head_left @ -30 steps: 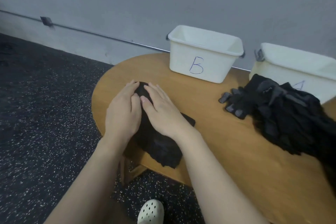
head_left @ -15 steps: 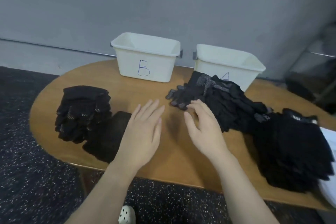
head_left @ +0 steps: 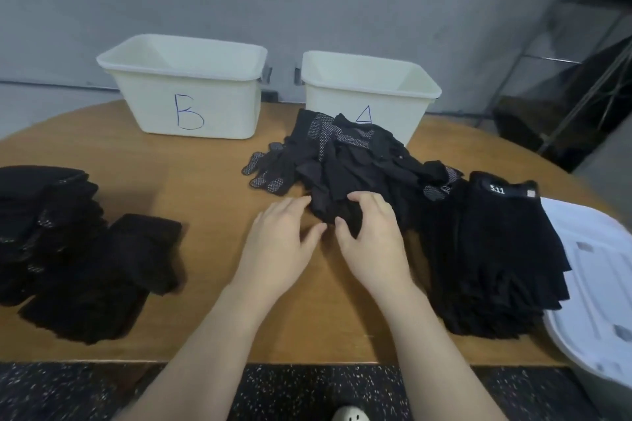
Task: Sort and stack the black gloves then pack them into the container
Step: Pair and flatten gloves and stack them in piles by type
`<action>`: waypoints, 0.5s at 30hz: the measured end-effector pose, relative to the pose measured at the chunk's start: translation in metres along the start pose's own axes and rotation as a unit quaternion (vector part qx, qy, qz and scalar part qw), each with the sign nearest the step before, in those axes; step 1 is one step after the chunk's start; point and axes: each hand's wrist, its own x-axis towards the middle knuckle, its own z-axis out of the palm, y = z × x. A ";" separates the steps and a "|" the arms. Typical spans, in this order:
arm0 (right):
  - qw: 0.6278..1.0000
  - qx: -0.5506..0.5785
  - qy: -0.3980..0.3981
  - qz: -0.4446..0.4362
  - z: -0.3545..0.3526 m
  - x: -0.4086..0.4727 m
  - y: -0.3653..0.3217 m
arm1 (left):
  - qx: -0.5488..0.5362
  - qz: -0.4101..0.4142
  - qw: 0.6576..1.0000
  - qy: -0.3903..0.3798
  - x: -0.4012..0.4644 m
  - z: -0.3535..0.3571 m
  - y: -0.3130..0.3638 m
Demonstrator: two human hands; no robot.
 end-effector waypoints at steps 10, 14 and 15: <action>1.000 0.002 -0.005 0.002 0.001 0.013 0.008 | -0.089 -0.109 0.989 0.049 0.037 0.011 0.016; 1.000 -0.002 -0.023 -0.011 -0.002 0.011 0.014 | -0.108 -0.130 0.983 0.069 0.037 0.019 0.017; 1.000 0.000 -0.026 -0.014 -0.004 0.011 0.016 | -0.112 -0.128 0.982 0.082 0.036 0.020 0.017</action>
